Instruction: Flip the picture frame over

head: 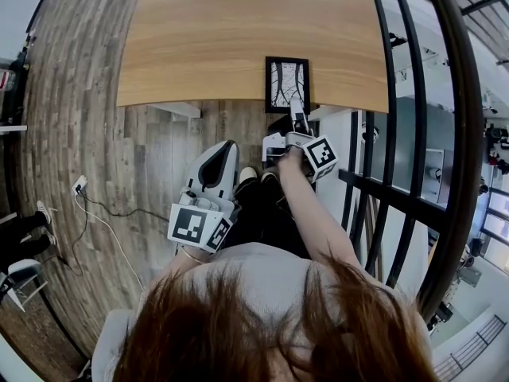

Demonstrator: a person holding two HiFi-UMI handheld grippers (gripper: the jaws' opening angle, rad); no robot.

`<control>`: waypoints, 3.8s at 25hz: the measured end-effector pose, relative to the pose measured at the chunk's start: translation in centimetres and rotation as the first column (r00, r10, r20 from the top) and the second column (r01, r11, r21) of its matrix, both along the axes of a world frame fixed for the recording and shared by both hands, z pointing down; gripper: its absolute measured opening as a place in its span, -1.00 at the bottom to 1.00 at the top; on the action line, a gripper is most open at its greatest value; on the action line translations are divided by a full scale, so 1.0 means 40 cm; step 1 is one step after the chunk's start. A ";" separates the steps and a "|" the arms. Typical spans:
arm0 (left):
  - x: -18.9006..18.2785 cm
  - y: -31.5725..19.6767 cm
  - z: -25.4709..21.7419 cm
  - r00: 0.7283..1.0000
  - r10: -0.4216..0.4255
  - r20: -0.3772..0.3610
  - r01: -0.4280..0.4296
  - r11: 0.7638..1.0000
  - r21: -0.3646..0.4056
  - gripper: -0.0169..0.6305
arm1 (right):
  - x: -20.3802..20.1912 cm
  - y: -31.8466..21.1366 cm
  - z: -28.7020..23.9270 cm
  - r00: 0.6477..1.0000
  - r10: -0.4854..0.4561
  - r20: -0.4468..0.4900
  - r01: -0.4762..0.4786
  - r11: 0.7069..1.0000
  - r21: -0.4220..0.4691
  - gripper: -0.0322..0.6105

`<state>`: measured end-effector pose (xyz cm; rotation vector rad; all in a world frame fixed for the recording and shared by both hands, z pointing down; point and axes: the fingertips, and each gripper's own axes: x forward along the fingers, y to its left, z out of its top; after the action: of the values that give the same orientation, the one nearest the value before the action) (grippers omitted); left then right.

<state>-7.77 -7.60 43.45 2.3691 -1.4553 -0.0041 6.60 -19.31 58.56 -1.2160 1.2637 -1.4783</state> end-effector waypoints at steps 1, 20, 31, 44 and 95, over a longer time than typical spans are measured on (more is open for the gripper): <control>0.001 0.001 0.000 1.000 0.001 0.000 -0.001 1.000 -0.001 -0.93 | 0.000 0.001 0.001 1.000 0.002 0.003 -0.002 1.000 -0.003 -0.68; 0.012 -0.005 0.007 1.000 0.009 -0.001 -0.009 1.000 -0.015 -0.93 | -0.008 -0.001 0.014 0.997 -0.068 -0.042 0.068 0.998 0.004 -0.68; 0.029 -0.007 0.018 1.000 0.029 0.004 -0.029 0.999 -0.023 -0.93 | -0.024 0.001 0.001 0.979 -0.138 -0.147 0.148 0.987 0.061 -0.53; 0.035 -0.013 0.029 1.000 0.028 0.014 -0.027 0.999 -0.026 -0.93 | -0.030 0.037 0.011 0.966 -0.179 -0.187 0.184 0.983 0.008 -0.32; 0.079 -0.077 -0.203 0.998 0.060 -0.032 -0.052 0.975 0.217 -0.93 | -0.086 0.170 -0.638 0.046 0.215 -0.976 0.519 0.829 0.207 -0.59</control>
<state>-4.59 -10.69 35.33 2.5663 -1.4334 -0.2031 3.15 -12.49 33.04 -1.7527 2.6118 0.0742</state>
